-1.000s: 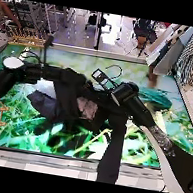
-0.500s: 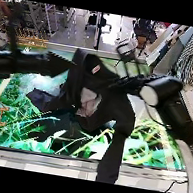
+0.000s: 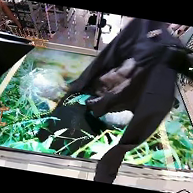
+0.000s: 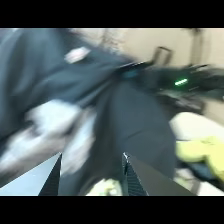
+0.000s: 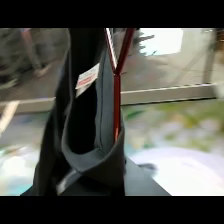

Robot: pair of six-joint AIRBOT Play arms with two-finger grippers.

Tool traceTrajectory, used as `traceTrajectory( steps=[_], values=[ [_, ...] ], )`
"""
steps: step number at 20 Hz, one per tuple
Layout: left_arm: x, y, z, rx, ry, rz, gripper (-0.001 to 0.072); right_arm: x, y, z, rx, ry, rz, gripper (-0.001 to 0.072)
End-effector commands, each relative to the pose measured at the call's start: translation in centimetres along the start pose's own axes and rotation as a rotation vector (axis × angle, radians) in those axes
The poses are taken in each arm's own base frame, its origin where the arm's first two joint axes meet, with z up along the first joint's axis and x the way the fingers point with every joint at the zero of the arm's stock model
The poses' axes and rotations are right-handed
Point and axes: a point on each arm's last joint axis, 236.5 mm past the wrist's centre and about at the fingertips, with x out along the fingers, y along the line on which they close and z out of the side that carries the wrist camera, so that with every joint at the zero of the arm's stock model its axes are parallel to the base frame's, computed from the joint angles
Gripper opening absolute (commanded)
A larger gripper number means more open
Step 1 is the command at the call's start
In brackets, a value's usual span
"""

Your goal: Fold the clothes and pants, and hang the long-sleeved shirts on hangers.

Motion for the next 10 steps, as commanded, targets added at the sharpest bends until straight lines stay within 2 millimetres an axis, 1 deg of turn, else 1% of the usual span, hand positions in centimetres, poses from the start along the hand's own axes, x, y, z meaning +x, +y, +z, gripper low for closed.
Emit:
traceTrajectory(
  steps=[1, 2, 3, 4, 5, 6, 7, 9, 10],
  values=[
    [-1.3, 4.1, -1.6, 0.005, 0.075, 0.193, 0.0400, -7.0, -12.8, -0.4, 0.074, 0.055, -0.400, 0.0018],
    [-1.3, 5.6, -2.5, -0.008, 0.107, 0.237, 0.0401, -10.0, -17.1, -1.3, 0.082, 0.097, -0.562, 0.0018],
    [-1.2, 6.8, -3.1, -0.021, 0.128, 0.257, 0.0401, -13.7, -21.2, -1.9, 0.070, 0.135, -0.736, 0.0018],
    [-0.9, 7.5, -3.3, -0.037, 0.136, 0.256, 0.0401, -17.1, -24.4, -2.1, 0.040, 0.166, -0.879, 0.0018],
    [-0.4, 7.9, -3.5, -0.060, 0.137, 0.243, 0.0401, -20.4, -27.1, -2.0, 0.024, 0.189, -1.008, 0.0018],
    [0.0, 8.1, -3.6, -0.087, 0.134, 0.223, 0.0401, -23.2, -29.3, -1.3, 0.035, 0.170, -1.111, 0.0017],
    [0.4, 8.5, -3.7, -0.105, 0.133, 0.213, 0.0402, -25.8, -31.1, 0.0, 0.052, 0.118, -1.202, 0.0017],
    [0.6, 9.5, -4.3, -0.119, 0.151, 0.223, 0.0402, -30.4, -33.9, 3.0, 0.079, -0.002, -1.350, 0.0017],
    [0.6, 10.1, -4.7, -0.117, 0.164, 0.237, 0.0402, -32.4, -35.0, 4.4, 0.085, -0.050, -1.414, 0.0017]
  ],
)
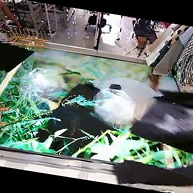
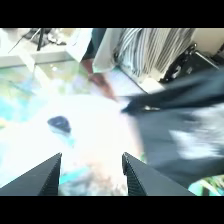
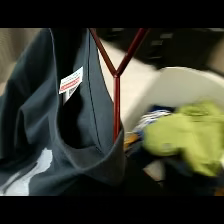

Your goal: Fold the clothes and pants, and hang the long-sleeved shirts on hangers.

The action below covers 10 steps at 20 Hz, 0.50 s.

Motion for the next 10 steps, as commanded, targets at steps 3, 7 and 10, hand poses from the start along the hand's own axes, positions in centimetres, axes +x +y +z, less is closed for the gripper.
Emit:
traceTrajectory(
  steps=[3, 7, 10],
  values=[
    [0.7, 2.5, -1.8, -0.002, 0.075, 0.057, 0.0402, 1.4, -14.1, 7.4, 0.150, -0.198, -0.396, 0.0017],
    [0.7, 2.2, -2.5, -0.003, 0.106, 0.043, 0.0402, 4.0, -20.6, 7.4, 0.231, -0.228, -0.558, 0.0018],
    [0.7, 2.2, -2.5, -0.003, 0.104, 0.043, 0.0402, 4.7, -24.3, 8.4, 0.274, -0.324, -0.620, 0.0018]
  ],
)
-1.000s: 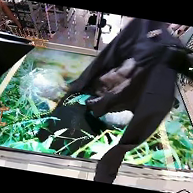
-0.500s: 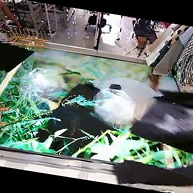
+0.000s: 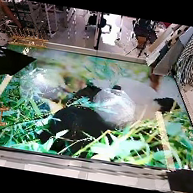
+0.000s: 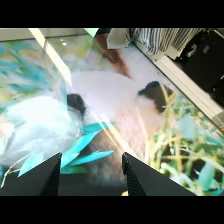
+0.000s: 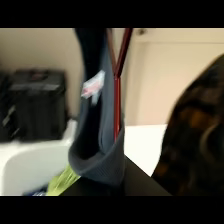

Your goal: Fold the clothes and pants, and hang the long-sleeved shirts on hangers.

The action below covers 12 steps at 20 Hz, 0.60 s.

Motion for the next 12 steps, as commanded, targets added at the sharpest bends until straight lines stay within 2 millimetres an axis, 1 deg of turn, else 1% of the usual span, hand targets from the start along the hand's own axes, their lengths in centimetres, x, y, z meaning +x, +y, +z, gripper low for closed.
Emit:
traceTrajectory(
  steps=[1, 2, 3, 4, 5, 7, 9, 10, 12],
  values=[
    [0.0, 0.0, -0.3, 0.000, 0.012, 0.001, 0.0402, 3.1, -3.4, 3.1, 0.126, -0.159, -0.066, 0.0018],
    [0.0, 0.0, -0.4, -0.012, 0.015, -0.002, 0.0401, 3.2, -3.9, 4.7, 0.189, -0.231, -0.054, 0.0018],
    [0.0, -0.1, -0.5, -0.044, 0.022, -0.004, 0.0402, 3.2, -4.2, 6.0, 0.211, -0.294, -0.041, 0.0018],
    [0.0, -0.1, -0.6, -0.081, 0.025, -0.006, 0.0401, 3.5, -4.5, 6.7, 0.203, -0.334, -0.040, 0.0018],
    [0.0, -0.3, -0.8, -0.114, 0.033, -0.010, 0.0401, 4.2, -5.1, 6.4, 0.201, -0.332, -0.053, 0.0018],
    [0.0, -0.6, -1.5, -0.130, 0.066, -0.024, 0.0402, 6.1, -7.0, 4.5, 0.301, -0.285, -0.097, 0.0018],
    [-0.1, -1.1, -2.3, -0.130, 0.101, -0.040, 0.0401, 7.4, -8.7, 3.1, 0.400, -0.267, -0.125, 0.0019],
    [-0.1, -1.2, -2.6, -0.130, 0.113, -0.045, 0.0402, 7.9, -9.4, 2.3, 0.426, -0.255, -0.136, 0.0019],
    [-0.2, -1.4, -3.0, -0.129, 0.131, -0.052, 0.0402, 8.6, -9.7, 1.6, 0.434, -0.244, -0.136, 0.0019]
  ],
)
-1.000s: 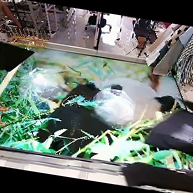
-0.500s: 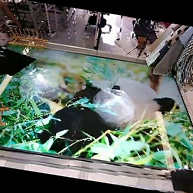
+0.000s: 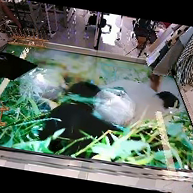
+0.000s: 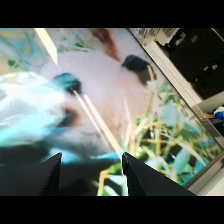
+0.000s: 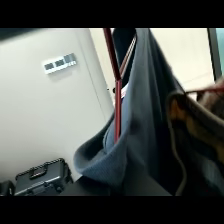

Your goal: Fold the clothes and pants, and hang the long-sleeved shirts on hangers.

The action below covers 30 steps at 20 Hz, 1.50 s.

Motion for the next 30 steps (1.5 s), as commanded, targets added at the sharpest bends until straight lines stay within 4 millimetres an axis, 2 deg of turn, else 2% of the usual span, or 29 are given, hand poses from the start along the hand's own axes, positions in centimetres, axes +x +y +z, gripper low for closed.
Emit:
traceTrajectory(
  steps=[1, 5, 6, 7, 8, 9, 11, 13, 15, 16, 17, 18, 19, 20, 21, 22, 23, 24, 25, 26, 27, 28, 30],
  values=[
    [0.0, -0.4, -1.0, -0.013, 0.042, -0.017, 0.0401, 1.2, -1.3, -0.9, 0.080, 0.003, -0.012, 0.0020],
    [-0.1, -0.8, -2.0, -0.013, 0.085, -0.033, 0.0401, 0.8, 0.2, 0.2, 0.095, -0.025, 0.055, 0.0023],
    [-0.1, -1.0, -2.5, -0.013, 0.107, -0.041, 0.0402, 0.4, 0.8, 0.8, 0.097, -0.041, 0.082, 0.0107],
    [-0.2, -1.1, -2.8, -0.013, 0.119, -0.047, 0.0402, 0.0, 1.1, 1.2, 0.117, -0.042, 0.093, 0.0267],
    [-0.2, -1.2, -3.0, -0.013, 0.129, -0.051, 0.0401, -0.5, 1.2, 1.8, 0.129, -0.047, 0.100, 0.0382],
    [-0.2, -1.3, -3.2, -0.013, 0.136, -0.053, 0.0402, -1.3, 1.3, 2.4, 0.149, -0.048, 0.108, 0.0458],
    [-0.2, -1.3, -3.2, -0.012, 0.137, -0.053, 0.0401, -3.5, 1.6, 4.6, 0.185, -0.069, 0.129, 0.0515],
    [-0.2, -1.2, -3.1, -0.009, 0.132, -0.052, 0.0402, -6.7, 2.3, 7.1, 0.264, -0.077, 0.179, 0.0514],
    [-0.2, -1.2, -3.1, -0.009, 0.133, -0.052, 0.0402, -10.9, 4.6, 9.8, 0.312, -0.090, 0.296, 0.0514],
    [-0.2, -1.2, -3.1, -0.008, 0.134, -0.052, 0.0401, -13.2, 6.4, 10.7, 0.325, -0.080, 0.383, 0.0514],
    [-0.2, -1.2, -3.2, 0.012, 0.134, -0.053, 0.0398, -16.1, 9.3, 11.1, 0.334, -0.052, 0.512, 0.0515],
    [-0.2, -0.9, -3.3, 0.050, 0.138, -0.042, 0.0319, -19.3, 12.5, 10.8, 0.322, -0.001, 0.657, 0.0515],
    [-0.3, 0.0, -3.6, 0.061, 0.153, -0.003, 0.0244, -23.4, 16.4, 9.2, 0.256, 0.087, 0.844, 0.0515],
    [-0.4, 1.7, -4.2, 0.074, 0.182, 0.064, 0.0225, -28.1, 20.0, 6.6, 0.173, 0.196, 1.052, 0.0515],
    [-0.8, 3.7, -4.9, 0.088, 0.217, 0.149, 0.0225, -34.3, 23.0, 2.8, 0.070, 0.346, 1.303, 0.0513],
    [-1.6, 6.5, -5.7, 0.085, 0.260, 0.270, 0.0225, -40.5, 24.2, -1.2, -0.024, 0.517, 1.525, 0.0510],
    [-2.9, 9.3, -6.4, 0.066, 0.295, 0.400, 0.0224, -46.4, 23.8, -5.5, -0.124, 0.725, 1.706, 0.0493],
    [-4.5, 12.2, -6.8, 0.053, 0.321, 0.543, 0.0225, -52.2, 22.1, -9.6, -0.257, 0.933, 1.865, 0.0490],
    [-6.1, 14.3, -6.6, 0.059, 0.327, 0.655, 0.0225, -57.3, 19.6, -13.0, -0.397, 1.108, 1.993, 0.0490],
    [-7.2, 15.7, -6.2, 0.065, 0.318, 0.732, 0.0225, -61.1, 17.6, -15.4, -0.510, 1.218, 2.080, 0.0490],
    [-7.5, 16.1, -6.2, 0.065, 0.318, 0.754, 0.0225, -64.6, 16.0, -17.4, -0.609, 1.280, 2.148, 0.0490],
    [-7.5, 16.1, -6.2, 0.057, 0.319, 0.753, 0.0225, -67.1, 15.1, -19.0, -0.682, 1.295, 2.188, 0.0490],
    [-6.7, 15.5, -6.1, 0.023, 0.296, 0.720, 0.0226, -70.9, 14.8, -21.5, -0.780, 1.231, 2.232, 0.0490]
  ],
)
